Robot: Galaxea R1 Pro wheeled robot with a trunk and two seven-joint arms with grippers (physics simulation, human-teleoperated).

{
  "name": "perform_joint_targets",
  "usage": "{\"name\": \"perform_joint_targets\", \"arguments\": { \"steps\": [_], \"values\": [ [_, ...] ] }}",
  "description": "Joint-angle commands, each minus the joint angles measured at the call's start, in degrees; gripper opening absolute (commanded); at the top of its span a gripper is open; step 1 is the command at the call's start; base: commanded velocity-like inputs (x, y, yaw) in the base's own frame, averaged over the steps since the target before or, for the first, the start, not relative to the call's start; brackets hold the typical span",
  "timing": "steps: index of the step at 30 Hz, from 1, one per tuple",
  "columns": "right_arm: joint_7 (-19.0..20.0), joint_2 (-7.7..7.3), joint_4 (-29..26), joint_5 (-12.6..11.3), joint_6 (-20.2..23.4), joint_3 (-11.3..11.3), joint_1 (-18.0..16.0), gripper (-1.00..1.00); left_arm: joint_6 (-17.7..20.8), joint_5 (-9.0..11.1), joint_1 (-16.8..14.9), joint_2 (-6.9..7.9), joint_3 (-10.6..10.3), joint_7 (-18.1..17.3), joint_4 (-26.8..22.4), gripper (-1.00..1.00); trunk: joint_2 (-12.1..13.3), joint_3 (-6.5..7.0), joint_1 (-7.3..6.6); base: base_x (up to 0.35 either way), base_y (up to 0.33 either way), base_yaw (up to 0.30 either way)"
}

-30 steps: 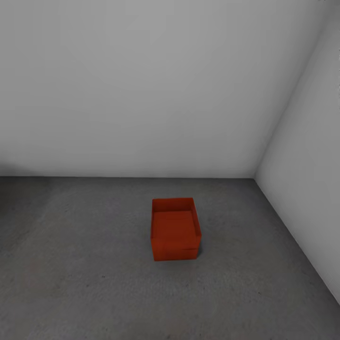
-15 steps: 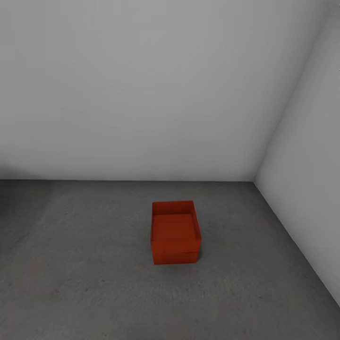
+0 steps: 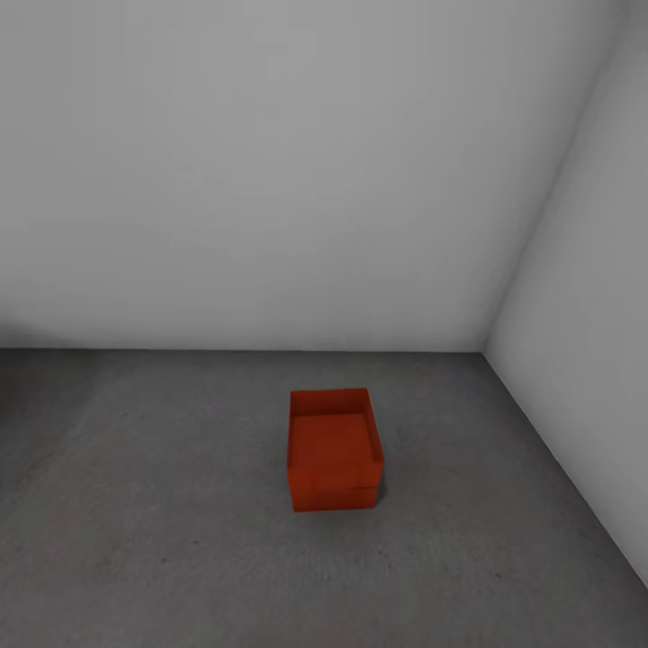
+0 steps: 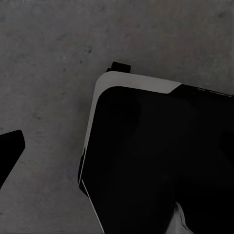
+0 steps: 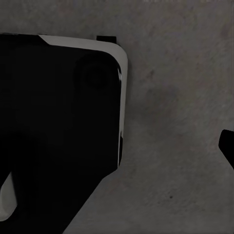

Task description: Move the two storage containers from the living room to the garage. In the garage, place one container on the floor and stack the other container on top of it (either order is fine).

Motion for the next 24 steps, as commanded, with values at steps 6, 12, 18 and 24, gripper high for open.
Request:
{"name": "perform_joint_targets", "arguments": {
  "steps": [6, 12, 18, 24],
  "values": [
    [0.1, 0.08, 0.2, -0.4, -0.4, 0.5, 0.1, 1.00, -0.4, 0.2, 0.0, 0.00, 0.4, 0.0, 0.1, 1.00, -0.1, 0.45, 0.03, 0.000, 0.000, 0.000],
    [0.1, 0.59, 0.1, -0.2, -0.4, 0.5, 0.5, 1.00, -0.5, 0.1, 0.3, 0.22, 0.4, 0.0, 0.1, 1.00, -0.1, 1.00, 0.03, 0.000, 0.000, 0.000],
    [0.1, 0.73, 0.1, -0.2, -0.1, 0.6, 0.6, 1.00, -0.6, 0.1, 0.4, 0.26, 0.4, 0.0, 0.1, 1.00, -0.1, 1.55, 0.03, 0.000, 0.000, 0.000],
    [0.1, 0.82, 0.1, -0.1, 0.1, 0.6, 0.6, 1.00, -0.8, 0.2, 0.4, 0.33, 0.4, 0.0, 0.1, 1.00, -0.1, 2.10, 0.03, 0.000, 0.000, 0.000]
  ]
}}
